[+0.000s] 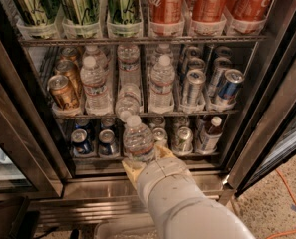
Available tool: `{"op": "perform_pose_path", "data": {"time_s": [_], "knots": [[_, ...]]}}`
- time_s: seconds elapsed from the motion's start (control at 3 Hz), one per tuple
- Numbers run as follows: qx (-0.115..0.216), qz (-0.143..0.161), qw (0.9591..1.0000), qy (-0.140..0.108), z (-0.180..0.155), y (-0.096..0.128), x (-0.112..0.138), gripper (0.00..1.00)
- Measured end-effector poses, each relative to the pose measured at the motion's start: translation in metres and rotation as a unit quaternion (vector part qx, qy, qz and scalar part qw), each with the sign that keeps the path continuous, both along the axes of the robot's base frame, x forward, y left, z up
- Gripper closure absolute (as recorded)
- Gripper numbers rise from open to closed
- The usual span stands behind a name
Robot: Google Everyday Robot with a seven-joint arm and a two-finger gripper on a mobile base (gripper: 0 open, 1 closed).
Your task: Pick water bottle from middle shelf of fridge
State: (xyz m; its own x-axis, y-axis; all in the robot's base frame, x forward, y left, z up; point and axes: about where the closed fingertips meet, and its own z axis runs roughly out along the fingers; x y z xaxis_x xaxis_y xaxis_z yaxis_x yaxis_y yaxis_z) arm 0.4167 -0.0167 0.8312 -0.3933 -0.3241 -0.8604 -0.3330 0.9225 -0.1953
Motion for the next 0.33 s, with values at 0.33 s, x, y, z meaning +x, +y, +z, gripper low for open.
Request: {"op": "perform_pose_path", "data": {"time_s": [0.33], "knots": [[0.006,0.016,0.9998,0.005,-0.0005,0.0091,-0.0039,1.0]]}}
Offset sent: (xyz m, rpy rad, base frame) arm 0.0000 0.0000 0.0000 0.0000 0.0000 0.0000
